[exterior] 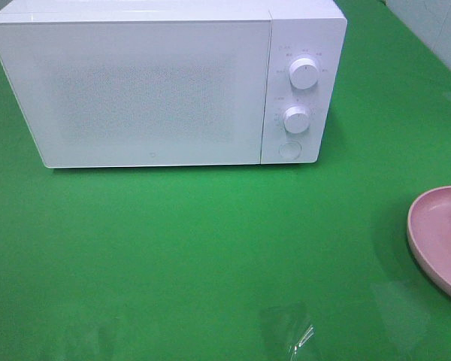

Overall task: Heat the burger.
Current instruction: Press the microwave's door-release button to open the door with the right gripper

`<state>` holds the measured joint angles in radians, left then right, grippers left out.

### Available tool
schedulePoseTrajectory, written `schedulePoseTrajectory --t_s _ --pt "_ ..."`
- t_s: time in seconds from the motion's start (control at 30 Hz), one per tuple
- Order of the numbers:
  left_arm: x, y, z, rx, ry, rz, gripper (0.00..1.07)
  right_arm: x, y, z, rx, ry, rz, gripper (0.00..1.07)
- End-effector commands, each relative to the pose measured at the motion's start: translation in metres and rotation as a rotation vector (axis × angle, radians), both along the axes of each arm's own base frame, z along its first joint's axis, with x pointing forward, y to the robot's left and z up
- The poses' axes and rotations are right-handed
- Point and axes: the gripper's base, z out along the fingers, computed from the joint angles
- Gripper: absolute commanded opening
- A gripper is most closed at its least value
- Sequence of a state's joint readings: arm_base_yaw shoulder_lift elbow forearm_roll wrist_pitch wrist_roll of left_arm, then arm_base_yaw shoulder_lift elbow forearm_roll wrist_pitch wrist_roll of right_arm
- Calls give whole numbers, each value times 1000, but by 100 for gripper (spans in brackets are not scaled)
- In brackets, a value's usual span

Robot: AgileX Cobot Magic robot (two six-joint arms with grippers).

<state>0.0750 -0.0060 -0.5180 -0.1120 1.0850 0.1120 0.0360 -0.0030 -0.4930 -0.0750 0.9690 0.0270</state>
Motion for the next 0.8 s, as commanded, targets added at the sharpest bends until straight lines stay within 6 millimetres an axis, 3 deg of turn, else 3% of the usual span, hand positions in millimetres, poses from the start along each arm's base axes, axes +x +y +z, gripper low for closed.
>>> schedulePoseTrajectory --t_s 0.03,0.53,0.67,0.8 --pt "0 0 1 0 -19 -1 95 -4 0 0 1 -36 0 76" --pt "0 0 1 0 -19 -1 95 -4 1 1 7 -42 5 76" --pt "0 0 1 0 -19 -1 95 -5 1 17 7 -172 11 76" --pt "0 0 1 0 -19 -1 95 -1 1 19 7 -233 16 76"
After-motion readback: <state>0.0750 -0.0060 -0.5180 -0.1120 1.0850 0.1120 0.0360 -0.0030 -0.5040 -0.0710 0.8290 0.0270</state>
